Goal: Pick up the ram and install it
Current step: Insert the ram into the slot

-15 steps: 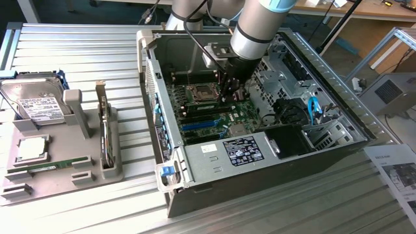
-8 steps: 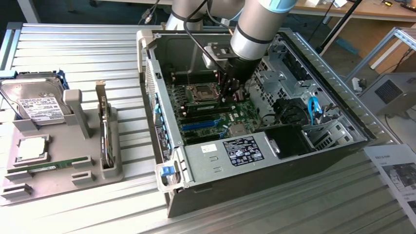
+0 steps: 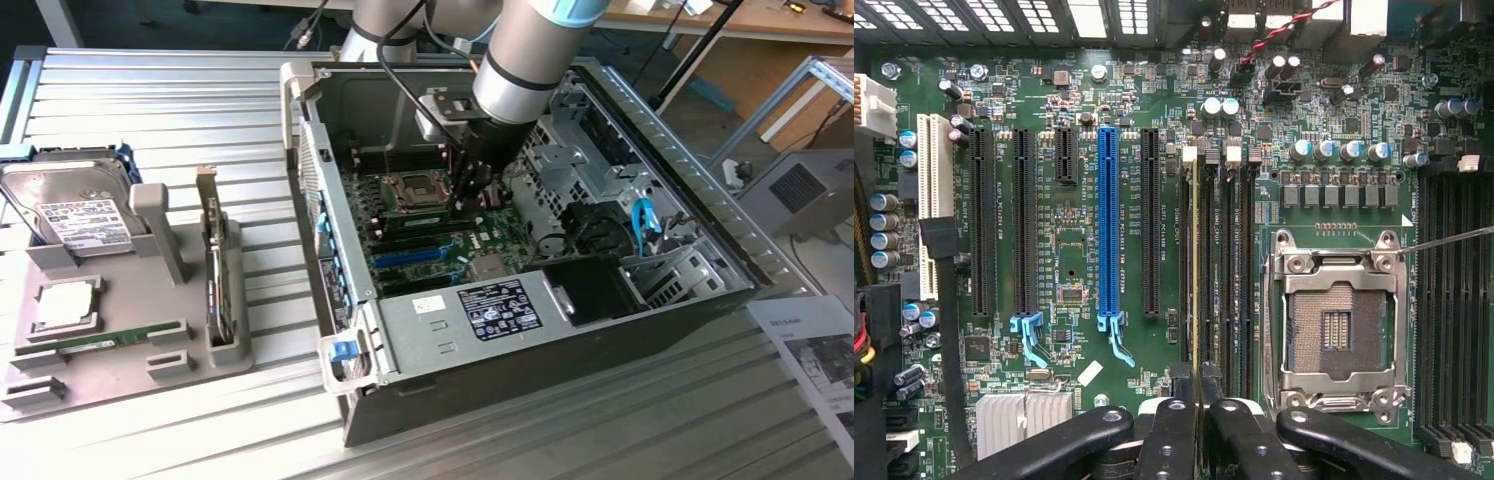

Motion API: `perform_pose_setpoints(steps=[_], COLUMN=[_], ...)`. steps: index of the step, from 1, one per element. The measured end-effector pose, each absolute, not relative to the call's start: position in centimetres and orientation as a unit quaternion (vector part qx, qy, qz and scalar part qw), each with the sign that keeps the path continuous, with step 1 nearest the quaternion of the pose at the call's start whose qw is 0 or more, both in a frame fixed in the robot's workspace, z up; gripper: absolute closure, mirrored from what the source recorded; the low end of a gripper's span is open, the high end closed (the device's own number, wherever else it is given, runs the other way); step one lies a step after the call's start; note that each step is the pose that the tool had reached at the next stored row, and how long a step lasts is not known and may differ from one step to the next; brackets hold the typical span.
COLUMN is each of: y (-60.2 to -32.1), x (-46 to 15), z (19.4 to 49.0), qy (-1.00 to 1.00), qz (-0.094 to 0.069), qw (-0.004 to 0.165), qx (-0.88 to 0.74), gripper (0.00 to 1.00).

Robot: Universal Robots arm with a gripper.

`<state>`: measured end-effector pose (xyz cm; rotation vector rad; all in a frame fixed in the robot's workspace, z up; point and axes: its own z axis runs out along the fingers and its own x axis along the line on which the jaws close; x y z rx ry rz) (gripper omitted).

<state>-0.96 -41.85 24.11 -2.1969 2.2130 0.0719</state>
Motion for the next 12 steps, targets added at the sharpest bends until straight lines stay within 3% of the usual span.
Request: perform_pose_setpoints(steps=[12], y=[-41.85], x=[-0.96], z=[24.02], qy=[0.71], qz=[0.023], qw=[0.011], qx=[-0.704], gripper=[0.88])
